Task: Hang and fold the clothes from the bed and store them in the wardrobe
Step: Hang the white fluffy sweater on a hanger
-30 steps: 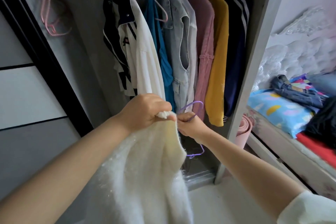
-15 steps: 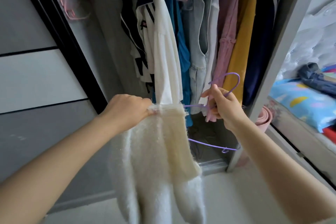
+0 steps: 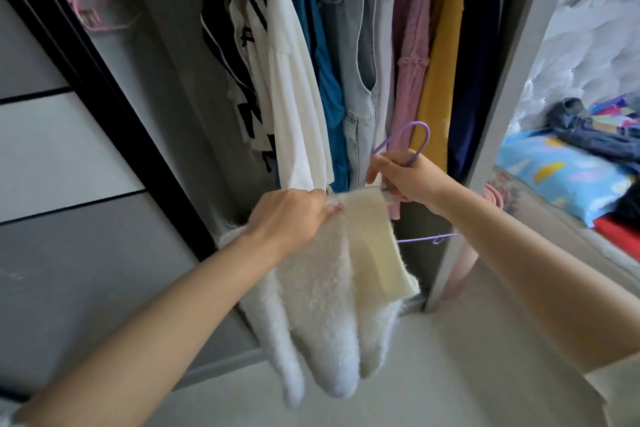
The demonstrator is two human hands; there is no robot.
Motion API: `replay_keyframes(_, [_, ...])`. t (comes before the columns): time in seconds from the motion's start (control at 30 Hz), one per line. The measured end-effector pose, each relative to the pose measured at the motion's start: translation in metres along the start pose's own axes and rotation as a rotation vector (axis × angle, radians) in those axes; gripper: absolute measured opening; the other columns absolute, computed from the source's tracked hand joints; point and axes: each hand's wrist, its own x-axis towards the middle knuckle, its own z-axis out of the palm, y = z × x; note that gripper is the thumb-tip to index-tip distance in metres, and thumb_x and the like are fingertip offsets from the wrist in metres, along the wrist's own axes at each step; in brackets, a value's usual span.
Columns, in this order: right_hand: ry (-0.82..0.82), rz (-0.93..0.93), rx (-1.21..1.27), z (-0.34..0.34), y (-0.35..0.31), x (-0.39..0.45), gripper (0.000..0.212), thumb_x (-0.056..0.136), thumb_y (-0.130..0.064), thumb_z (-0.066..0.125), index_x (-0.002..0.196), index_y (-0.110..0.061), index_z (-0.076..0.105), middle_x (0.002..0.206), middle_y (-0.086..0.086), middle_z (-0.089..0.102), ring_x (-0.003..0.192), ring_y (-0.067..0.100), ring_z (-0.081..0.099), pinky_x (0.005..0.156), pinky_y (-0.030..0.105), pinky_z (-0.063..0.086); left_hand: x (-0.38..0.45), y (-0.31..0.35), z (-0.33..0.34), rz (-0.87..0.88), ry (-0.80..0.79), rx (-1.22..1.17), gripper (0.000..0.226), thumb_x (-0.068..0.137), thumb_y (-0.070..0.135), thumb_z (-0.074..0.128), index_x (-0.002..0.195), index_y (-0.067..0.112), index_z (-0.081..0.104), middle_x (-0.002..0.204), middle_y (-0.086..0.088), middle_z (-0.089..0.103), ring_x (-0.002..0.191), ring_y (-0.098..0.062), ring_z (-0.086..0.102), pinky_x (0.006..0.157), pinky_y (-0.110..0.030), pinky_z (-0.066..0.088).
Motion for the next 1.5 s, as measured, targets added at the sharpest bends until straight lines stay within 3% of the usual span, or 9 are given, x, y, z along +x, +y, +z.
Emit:
replay_keyframes(0.27, [-0.018, -0.228, -0.452, -0.042, 0.02, -0.004, 0.043, 0.099, -0.027, 0.036, 0.06, -0.013, 0.049, 0.06, 0.019, 0.053, 0.055, 0.019, 0.044, 0.055, 0.024, 0.029, 0.006, -0.02, 0.003, 0.014, 0.198, -0.213, 0.057, 0.094, 0.05, 0.023, 0.083, 0.004, 0.055, 0.077, -0.015, 0.065, 0.071, -0.033, 0.062, 0.047, -0.03, 0.025])
replay_keyframes(0.47, [-0.016, -0.499, -0.627, -0.02, 0.011, -0.006, 0.041, 0.096, -0.03, 0.036, 0.057, -0.033, 0.024, 0.045, -0.017, 0.024, 0.029, 0.007, 0.035, 0.042, 0.014, 0.033, 0.007, 0.009, 0.006, -0.033, 0.145, -0.225, 0.044, 0.098, 0.04, 0.027, 0.093, 0.006, 0.054, 0.089, -0.014, 0.066, 0.085, -0.034, 0.06, 0.059, -0.029, 0.027])
replay_keyframes(0.57, [0.025, -0.661, -0.673, -0.013, 0.01, -0.01, 0.038, 0.091, -0.029, 0.036, 0.054, -0.024, 0.034, 0.046, -0.02, 0.008, 0.032, 0.001, 0.01, 0.035, 0.014, 0.011, 0.008, 0.02, 0.01, -0.051, 0.169, -0.256, 0.043, 0.098, 0.037, 0.032, 0.093, 0.001, 0.055, 0.093, -0.019, 0.066, 0.088, -0.038, 0.059, 0.059, -0.03, 0.022])
replay_keyframes(0.83, [0.536, -0.85, -0.561, -0.007, 0.028, -0.01, 0.034, 0.098, -0.033, 0.035, 0.097, -0.004, 0.053, 0.084, 0.017, 0.06, 0.08, 0.021, 0.048, 0.076, 0.024, 0.037, 0.016, -0.014, 0.0, -0.201, 0.313, -0.5, 0.051, 0.088, 0.053, 0.03, 0.064, 0.01, 0.044, 0.077, -0.027, 0.061, 0.078, -0.043, 0.056, 0.059, -0.037, 0.032])
replay_keyframes(1.0, [-0.256, -0.114, -0.505, 0.033, 0.057, -0.022, 0.045, 0.086, -0.042, 0.057, 0.095, 0.003, 0.059, 0.071, 0.006, 0.051, 0.072, 0.023, 0.047, 0.064, 0.026, 0.032, 0.02, -0.03, -0.02, -0.308, 0.321, -0.687, 0.047, 0.078, 0.051, 0.041, 0.05, 0.016, 0.026, 0.042, 0.001, 0.028, 0.047, -0.021, 0.034, 0.048, -0.029, 0.022])
replay_keyframes(1.1, [-0.372, 0.073, -0.658, 0.034, 0.067, -0.011, 0.04, 0.089, -0.041, 0.054, 0.096, -0.001, 0.06, 0.085, 0.009, 0.058, 0.088, 0.027, 0.053, 0.075, 0.026, 0.035, 0.018, -0.047, -0.022, -0.435, 0.335, -0.923, 0.045, 0.067, 0.053, 0.05, 0.05, 0.018, 0.028, 0.036, 0.008, 0.025, 0.04, -0.008, 0.026, 0.05, -0.026, 0.025])
replay_keyframes(1.3, [0.204, -0.031, -0.362, -0.03, 0.069, 0.01, 0.051, 0.072, -0.054, 0.06, 0.056, -0.01, 0.041, 0.053, -0.001, 0.034, 0.057, 0.017, 0.037, 0.049, 0.022, 0.029, 0.0, -0.054, -0.017, -0.504, 0.374, -1.106, 0.057, 0.076, 0.045, 0.067, 0.046, 0.024, 0.023, 0.047, 0.01, 0.018, 0.047, -0.008, 0.019, 0.051, -0.029, 0.015])
replay_keyframes(1.4, [0.507, -0.044, -0.074, -0.038, 0.057, 0.022, 0.058, 0.055, -0.061, 0.046, 0.081, -0.01, 0.052, 0.065, 0.004, 0.045, 0.052, 0.005, 0.042, 0.048, 0.008, 0.035, 0.001, -0.053, -0.013, -0.487, 0.357, -1.206, 0.046, 0.067, 0.054, 0.064, 0.061, 0.014, 0.042, 0.057, 0.001, 0.025, 0.057, -0.014, 0.026, 0.057, -0.028, 0.02])
replay_keyframes(1.5, [0.642, -0.112, -0.015, -0.045, 0.049, 0.031, 0.058, 0.073, -0.049, 0.043, 0.104, -0.002, 0.057, 0.083, 0.017, 0.055, 0.074, 0.017, 0.047, 0.049, 0.004, 0.033, -0.003, -0.06, -0.012, -0.478, 0.326, -1.254, 0.049, 0.067, 0.057, 0.067, 0.08, 0.013, 0.049, 0.066, -0.005, 0.033, 0.059, -0.014, 0.035, 0.061, -0.027, 0.027])
